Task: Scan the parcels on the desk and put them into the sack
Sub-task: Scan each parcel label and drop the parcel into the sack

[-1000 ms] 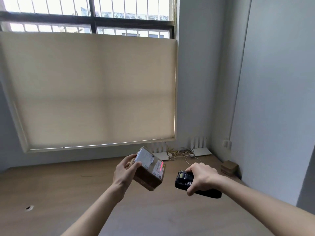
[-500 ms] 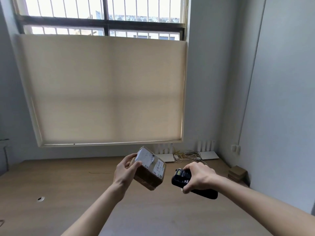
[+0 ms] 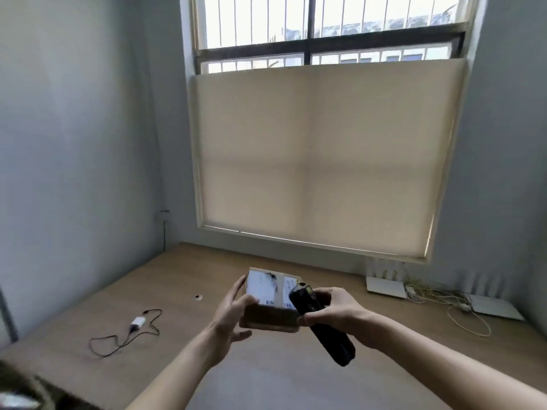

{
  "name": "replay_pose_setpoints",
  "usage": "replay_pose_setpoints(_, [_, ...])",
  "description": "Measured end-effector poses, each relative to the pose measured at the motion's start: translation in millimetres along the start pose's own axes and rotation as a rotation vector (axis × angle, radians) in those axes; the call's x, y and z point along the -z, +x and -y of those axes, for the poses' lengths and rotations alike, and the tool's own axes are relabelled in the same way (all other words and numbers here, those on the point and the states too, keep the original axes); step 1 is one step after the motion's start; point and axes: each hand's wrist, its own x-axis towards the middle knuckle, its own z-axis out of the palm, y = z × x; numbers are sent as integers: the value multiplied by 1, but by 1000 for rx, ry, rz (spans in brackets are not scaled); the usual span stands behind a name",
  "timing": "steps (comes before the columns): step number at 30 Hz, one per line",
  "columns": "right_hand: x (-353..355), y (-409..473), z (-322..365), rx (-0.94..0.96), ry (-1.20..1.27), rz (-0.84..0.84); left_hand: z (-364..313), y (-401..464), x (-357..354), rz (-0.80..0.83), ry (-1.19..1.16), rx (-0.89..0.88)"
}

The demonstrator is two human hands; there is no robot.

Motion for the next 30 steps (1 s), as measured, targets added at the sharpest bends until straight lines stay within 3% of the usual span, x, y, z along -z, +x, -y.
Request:
replay_pose_setpoints(6, [-133, 56, 66, 78, 12, 156, 13, -47, 159, -250, 60, -21])
replay_pose_setpoints(16, [-431, 77, 166, 274, -52, 565, 81, -196, 399, -793, 100, 4])
replay_pose_setpoints(23, [-590, 69, 184, 314, -152, 811, 153, -268, 502, -1052, -2, 156])
replay_pose_setpoints(30, [-693, 113, 172, 294, -214, 893, 202, -253, 559, -1115, -108, 258])
